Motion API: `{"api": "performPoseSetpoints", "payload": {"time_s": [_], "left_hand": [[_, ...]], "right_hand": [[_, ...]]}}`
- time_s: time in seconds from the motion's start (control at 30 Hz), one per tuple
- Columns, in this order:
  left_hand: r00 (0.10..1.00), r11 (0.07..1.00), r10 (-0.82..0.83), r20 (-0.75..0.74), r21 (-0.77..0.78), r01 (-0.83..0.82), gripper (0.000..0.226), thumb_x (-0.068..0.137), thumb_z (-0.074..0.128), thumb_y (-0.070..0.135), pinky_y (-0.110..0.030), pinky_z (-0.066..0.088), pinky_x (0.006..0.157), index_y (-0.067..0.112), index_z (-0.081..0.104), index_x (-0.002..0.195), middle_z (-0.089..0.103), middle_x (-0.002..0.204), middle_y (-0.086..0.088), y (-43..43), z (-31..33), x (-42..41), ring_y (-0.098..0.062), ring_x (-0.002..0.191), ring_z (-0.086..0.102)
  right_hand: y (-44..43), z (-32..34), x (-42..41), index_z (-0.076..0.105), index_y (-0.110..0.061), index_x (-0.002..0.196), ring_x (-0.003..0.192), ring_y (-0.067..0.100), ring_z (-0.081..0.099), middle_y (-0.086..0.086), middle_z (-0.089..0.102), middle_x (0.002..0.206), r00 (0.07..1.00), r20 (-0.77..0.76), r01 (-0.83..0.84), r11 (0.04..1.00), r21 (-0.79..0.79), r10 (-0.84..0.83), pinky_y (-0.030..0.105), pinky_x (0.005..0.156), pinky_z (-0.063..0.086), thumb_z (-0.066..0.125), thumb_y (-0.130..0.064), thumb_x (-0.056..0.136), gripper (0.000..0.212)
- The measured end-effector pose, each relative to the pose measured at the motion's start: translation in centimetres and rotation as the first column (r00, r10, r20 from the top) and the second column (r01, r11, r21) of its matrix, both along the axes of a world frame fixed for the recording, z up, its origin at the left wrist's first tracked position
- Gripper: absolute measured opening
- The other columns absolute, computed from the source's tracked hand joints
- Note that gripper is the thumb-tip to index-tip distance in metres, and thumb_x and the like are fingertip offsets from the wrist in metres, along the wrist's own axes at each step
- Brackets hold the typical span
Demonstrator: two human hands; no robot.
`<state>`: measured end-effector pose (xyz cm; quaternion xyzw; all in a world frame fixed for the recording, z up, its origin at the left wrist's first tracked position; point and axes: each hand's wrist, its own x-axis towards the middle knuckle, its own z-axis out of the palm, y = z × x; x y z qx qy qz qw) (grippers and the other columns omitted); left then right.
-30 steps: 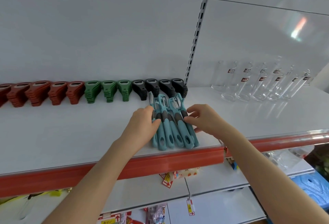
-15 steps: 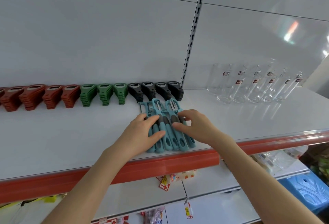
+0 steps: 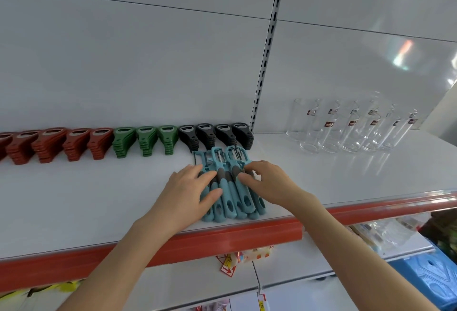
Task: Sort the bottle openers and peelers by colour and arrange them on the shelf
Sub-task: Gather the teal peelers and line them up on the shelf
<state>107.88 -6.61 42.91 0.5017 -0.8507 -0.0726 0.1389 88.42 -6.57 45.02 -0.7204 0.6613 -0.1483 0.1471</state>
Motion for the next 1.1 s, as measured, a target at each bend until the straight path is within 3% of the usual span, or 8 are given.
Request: {"api": "performPoseSetpoints", "payload": {"time_s": [0.07, 0.13, 0.2, 0.33, 0.47, 0.67, 0.9, 1.1], "left_hand": [[1.0, 0.997, 0.024, -0.018, -0.076, -0.025, 0.083, 0.075, 0.01, 0.065, -0.039, 0.035, 0.102, 0.021, 0.048, 0.134, 0.049, 0.136, -0.008, 0.3, 1.0, 0.8, -0.024, 0.127, 0.044], [0.999, 0.982, 0.043, 0.012, -0.186, -0.04, 0.062, 0.084, 0.029, 0.053, -0.041, 0.051, 0.081, 0.013, 0.065, 0.114, 0.067, 0.109, -0.009, 0.4, 1.7, 1.8, -0.027, 0.1, 0.064], [0.993, 0.975, 0.113, 0.021, -0.193, -0.107, 0.052, 0.084, 0.037, 0.045, -0.038, 0.054, 0.07, 0.01, 0.069, 0.105, 0.07, 0.096, -0.008, 0.7, 2.3, 2.8, -0.026, 0.086, 0.068], [0.978, 0.956, 0.201, 0.061, -0.228, -0.183, 0.051, 0.084, 0.038, 0.044, -0.042, 0.054, 0.07, 0.008, 0.069, 0.103, 0.071, 0.095, -0.01, 1.7, 2.8, 5.1, -0.027, 0.085, 0.069], [0.952, 0.937, 0.295, 0.087, -0.222, -0.27, 0.05, 0.083, 0.038, 0.043, -0.043, 0.055, 0.07, 0.009, 0.07, 0.101, 0.071, 0.091, -0.009, 3.5, 3.2, 8.8, -0.025, 0.081, 0.07], [0.897, 0.881, 0.429, 0.105, -0.269, -0.389, 0.049, 0.083, 0.037, 0.043, -0.04, 0.055, 0.068, 0.012, 0.071, 0.098, 0.072, 0.088, -0.006, 7.0, 3.2, 16.7, -0.022, 0.079, 0.07], [0.844, 0.834, 0.53, 0.084, -0.23, -0.501, 0.054, 0.085, 0.035, 0.048, -0.046, 0.053, 0.075, 0.011, 0.068, 0.108, 0.07, 0.098, -0.011, 12.4, 1.8, 30.8, -0.03, 0.088, 0.067], [0.818, 0.805, 0.574, 0.041, -0.21, -0.555, 0.061, 0.085, 0.032, 0.049, -0.041, 0.052, 0.076, 0.005, 0.065, 0.112, 0.069, 0.098, -0.012, 17.9, 1.6, 43.1, -0.032, 0.088, 0.065]], "right_hand": [[-0.2, 0.9, -0.3, 0.059, -0.004, 0.114, 0.111, 0.027, 0.051, 0.011, 0.058, 0.119, 1.0, -0.012, -0.021, 1.0, -0.007, 0.021, 0.036, 0.094, 0.041, 0.045, -0.034, 0.095, 0.038], [-0.7, 1.8, -0.2, 0.056, -0.004, 0.12, 0.116, 0.025, 0.048, 0.01, 0.056, 0.124, 0.998, -0.035, -0.05, 0.998, -0.041, 0.049, 0.034, 0.096, 0.037, 0.044, -0.033, 0.096, 0.04], [-1.4, 2.5, 0.6, 0.053, -0.004, 0.124, 0.12, 0.024, 0.046, 0.01, 0.054, 0.129, 0.995, -0.057, -0.089, 0.994, -0.069, 0.086, 0.031, 0.097, 0.035, 0.044, -0.033, 0.096, 0.042], [-2.8, 3.1, 3.7, 0.051, -0.003, 0.126, 0.123, 0.025, 0.044, 0.009, 0.053, 0.13, 0.982, -0.033, -0.189, 0.979, -0.081, 0.186, 0.033, 0.1, 0.035, 0.046, -0.03, 0.095, 0.042], [-3.3, 2.9, 8.1, 0.057, 0.001, 0.115, 0.106, 0.026, 0.05, 0.014, 0.058, 0.117, 0.96, 0.005, -0.279, 0.955, -0.101, 0.281, 0.035, 0.089, 0.039, 0.05, -0.028, 0.094, 0.037], [-2.5, 3.0, 16.9, 0.043, -0.01, 0.136, 0.13, 0.02, 0.038, 0.005, 0.045, 0.14, 0.904, -0.072, -0.428, 0.895, -0.123, 0.422, 0.026, 0.103, 0.028, 0.045, -0.036, 0.096, 0.048], [0.2, 2.5, 32.2, 0.044, -0.011, 0.136, 0.132, 0.019, 0.037, 0.003, 0.044, 0.142, 0.849, -0.039, -0.528, 0.839, -0.134, 0.528, 0.025, 0.103, 0.026, 0.046, -0.036, 0.096, 0.047], [3.4, 1.5, 45.7, 0.045, -0.011, 0.135, 0.131, 0.019, 0.038, 0.005, 0.045, 0.141, 0.796, -0.009, -0.599, 0.786, -0.154, 0.605, 0.023, 0.103, 0.025, 0.048, -0.035, 0.095, 0.047]]}}
